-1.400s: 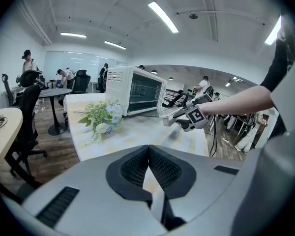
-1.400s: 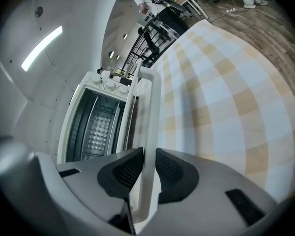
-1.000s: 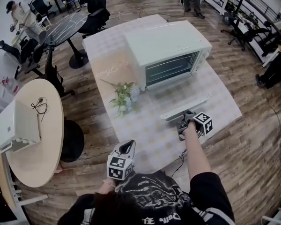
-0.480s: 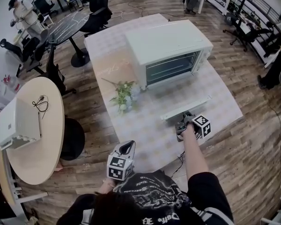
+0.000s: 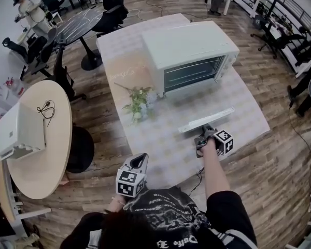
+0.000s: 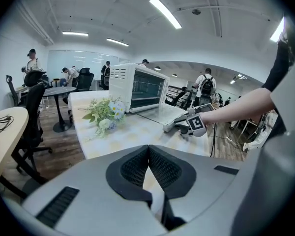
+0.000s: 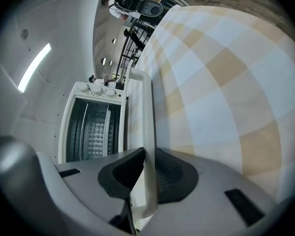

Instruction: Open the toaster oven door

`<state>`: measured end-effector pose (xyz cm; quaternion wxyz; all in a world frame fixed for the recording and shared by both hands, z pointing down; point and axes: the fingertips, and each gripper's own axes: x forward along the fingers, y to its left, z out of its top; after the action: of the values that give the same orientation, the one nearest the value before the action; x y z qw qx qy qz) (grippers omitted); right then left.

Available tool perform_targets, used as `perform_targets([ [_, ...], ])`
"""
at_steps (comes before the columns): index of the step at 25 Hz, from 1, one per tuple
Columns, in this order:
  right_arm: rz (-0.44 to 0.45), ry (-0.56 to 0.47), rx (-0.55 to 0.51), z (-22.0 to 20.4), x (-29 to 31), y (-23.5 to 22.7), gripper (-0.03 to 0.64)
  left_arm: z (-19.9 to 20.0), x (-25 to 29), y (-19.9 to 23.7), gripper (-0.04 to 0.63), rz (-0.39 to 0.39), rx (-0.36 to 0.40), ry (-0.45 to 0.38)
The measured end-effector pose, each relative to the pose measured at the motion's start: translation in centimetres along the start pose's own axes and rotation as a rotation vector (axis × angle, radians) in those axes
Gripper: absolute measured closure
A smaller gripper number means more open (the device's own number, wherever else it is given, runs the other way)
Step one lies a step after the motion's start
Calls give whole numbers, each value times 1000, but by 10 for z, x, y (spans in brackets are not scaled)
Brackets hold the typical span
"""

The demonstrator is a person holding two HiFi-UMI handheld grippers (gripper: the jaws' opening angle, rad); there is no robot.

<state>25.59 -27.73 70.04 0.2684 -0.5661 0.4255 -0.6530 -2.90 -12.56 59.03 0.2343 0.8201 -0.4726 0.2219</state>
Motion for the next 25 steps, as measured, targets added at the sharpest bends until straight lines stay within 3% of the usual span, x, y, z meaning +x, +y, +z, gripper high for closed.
perform_targets([
  [7, 20, 11, 9, 0, -4, 0, 547, -1, -1, -2, 575, -5, 16, 3],
  [10, 20, -12, 13, 4, -18, -1, 609, 1, -2, -1, 575, -4, 11, -5],
  [15, 68, -19, -101, 10, -44, 9, 609, 1, -3, 1, 575, -18, -19, -20],
  [23, 179, -83, -170, 6, -102, 45, 609, 3, -3, -7, 575, -82, -61, -49],
  [25, 201, -97, -230, -2, -120, 56, 609, 6, -5, -8, 575, -96, -73, -62],
])
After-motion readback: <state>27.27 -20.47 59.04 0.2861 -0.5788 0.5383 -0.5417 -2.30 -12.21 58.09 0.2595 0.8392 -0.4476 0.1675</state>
